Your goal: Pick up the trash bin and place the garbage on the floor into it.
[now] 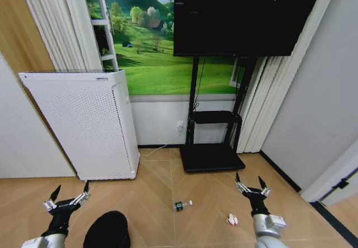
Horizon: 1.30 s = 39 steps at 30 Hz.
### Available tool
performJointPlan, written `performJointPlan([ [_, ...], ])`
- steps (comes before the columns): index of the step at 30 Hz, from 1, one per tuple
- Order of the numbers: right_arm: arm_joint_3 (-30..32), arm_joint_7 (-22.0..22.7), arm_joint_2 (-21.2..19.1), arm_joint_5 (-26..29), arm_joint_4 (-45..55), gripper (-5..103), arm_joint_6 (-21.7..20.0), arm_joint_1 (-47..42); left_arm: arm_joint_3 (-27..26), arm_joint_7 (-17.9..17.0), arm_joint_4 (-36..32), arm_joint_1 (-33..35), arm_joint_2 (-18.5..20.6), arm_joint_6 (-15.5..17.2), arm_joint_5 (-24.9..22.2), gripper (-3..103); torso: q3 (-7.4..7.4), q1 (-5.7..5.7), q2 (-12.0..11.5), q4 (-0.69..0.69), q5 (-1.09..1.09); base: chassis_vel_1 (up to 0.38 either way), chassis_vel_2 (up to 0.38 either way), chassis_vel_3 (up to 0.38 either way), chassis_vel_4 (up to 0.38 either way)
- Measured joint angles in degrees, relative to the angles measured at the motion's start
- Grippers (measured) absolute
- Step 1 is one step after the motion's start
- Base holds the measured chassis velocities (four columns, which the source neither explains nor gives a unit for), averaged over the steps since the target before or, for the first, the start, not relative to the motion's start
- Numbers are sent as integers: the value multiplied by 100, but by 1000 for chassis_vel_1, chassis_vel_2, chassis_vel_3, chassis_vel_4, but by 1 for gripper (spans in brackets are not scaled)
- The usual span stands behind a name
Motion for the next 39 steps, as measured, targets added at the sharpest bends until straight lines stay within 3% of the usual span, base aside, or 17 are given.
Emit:
performJointPlan([
  [14,11,7,-10,-38,0,100,6,-5,-1,-12,23,-2,-31,-20,10,100,-167,-92,-258,0,0,0,0,0,0],
  [18,32,25,-3,-17,19,100,-9,-13,-1,-15,5,-8,-6,-20,4,100,-302,-160,-462,0,0,0,0,0,0],
  [39,17,26,-8,1,52,100,-13,-35,44,-13,-21,23,-13,-20,1,100,-620,-331,-950,0,0,0,0,0,0],
])
